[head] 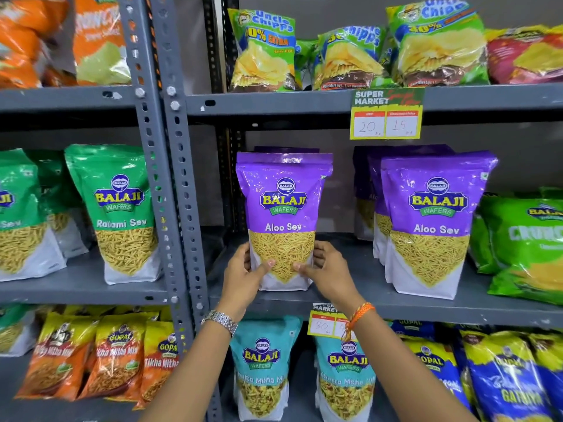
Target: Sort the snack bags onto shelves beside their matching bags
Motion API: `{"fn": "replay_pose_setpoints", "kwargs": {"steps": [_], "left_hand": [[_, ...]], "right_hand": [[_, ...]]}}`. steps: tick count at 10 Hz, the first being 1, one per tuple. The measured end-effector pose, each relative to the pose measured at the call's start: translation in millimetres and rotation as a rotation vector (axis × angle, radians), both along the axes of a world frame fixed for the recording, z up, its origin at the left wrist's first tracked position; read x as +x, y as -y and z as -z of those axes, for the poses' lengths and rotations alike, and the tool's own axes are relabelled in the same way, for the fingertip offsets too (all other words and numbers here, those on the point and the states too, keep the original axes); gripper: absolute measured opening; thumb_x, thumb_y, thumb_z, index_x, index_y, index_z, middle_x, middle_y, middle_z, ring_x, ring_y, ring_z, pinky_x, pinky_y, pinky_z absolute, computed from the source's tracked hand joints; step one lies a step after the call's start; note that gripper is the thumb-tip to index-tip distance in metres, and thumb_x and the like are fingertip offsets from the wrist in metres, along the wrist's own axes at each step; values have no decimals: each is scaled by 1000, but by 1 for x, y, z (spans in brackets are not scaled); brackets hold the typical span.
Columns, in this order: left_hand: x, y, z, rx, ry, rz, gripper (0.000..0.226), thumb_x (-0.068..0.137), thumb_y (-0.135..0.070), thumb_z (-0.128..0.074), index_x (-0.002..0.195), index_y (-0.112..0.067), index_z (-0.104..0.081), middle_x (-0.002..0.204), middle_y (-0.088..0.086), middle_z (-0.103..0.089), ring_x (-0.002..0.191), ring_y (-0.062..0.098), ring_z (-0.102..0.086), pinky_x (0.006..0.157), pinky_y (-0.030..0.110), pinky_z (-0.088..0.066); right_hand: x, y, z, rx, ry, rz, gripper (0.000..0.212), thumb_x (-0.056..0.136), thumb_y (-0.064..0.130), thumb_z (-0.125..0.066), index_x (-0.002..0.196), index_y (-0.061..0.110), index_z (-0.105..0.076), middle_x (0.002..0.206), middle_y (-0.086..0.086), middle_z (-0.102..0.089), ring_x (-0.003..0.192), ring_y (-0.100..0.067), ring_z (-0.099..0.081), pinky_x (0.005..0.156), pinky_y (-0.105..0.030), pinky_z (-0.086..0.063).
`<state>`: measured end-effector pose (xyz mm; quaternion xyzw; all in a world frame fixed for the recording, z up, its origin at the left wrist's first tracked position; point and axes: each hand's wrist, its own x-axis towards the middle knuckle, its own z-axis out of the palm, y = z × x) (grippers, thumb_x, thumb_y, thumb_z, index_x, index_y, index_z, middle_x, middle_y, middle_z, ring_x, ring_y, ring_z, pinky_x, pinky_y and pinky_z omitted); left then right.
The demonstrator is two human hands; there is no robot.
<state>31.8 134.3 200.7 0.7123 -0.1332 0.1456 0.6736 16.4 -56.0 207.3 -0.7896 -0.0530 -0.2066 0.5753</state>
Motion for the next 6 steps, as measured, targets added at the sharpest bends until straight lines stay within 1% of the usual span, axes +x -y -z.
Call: {"fn": "replay_pose_setpoints", "kwargs": {"steps": [2,3,4,5,6], "left_hand": [[1,-4,0,-7,-13,11,51,87,-15,-75,135,-16,-57,123,2,-74,111,14,-71,92,32,-59],[1,-4,3,-14,10,16,52,87,-15,-75,136,-15,-56,125,2,-73,110,11,-71,86,24,-60],[1,-5,2,-20,-2,16,53,88,-14,-74,137,-16,-55,125,3,-72,111,11,-70,90,28,-60],[0,-5,2,-34,-8,24,54,88,-14,-74,137,-20,-54,128,4,-71,118,19,-69,99,41,-58],[-5,-3,1,-49,19,-56,61,88,-13,-74,141,-27,-47,133,3,-67,119,20,-66,104,42,-54]], "right_hand": [[2,-5,-1,-22,-1,3,63,74,19,-87,128,7,-56,125,-9,-71,114,-22,-66,102,-41,-56],[2,-7,0,-16,5,-2,64,75,20,-87,129,7,-55,127,-10,-70,114,-21,-65,101,-38,-56],[-1,-8,-1,-14,-7,-8,63,76,20,-86,130,8,-54,128,-9,-68,112,-18,-63,94,-31,-54],[-2,-7,-2,-11,-18,-19,66,77,20,-86,131,8,-51,129,-10,-67,116,-22,-63,94,-31,-53],[-8,-2,-5,57,-39,-53,79,78,19,-84,142,7,-40,139,-14,-61,124,-26,-60,103,-37,-52]]}}
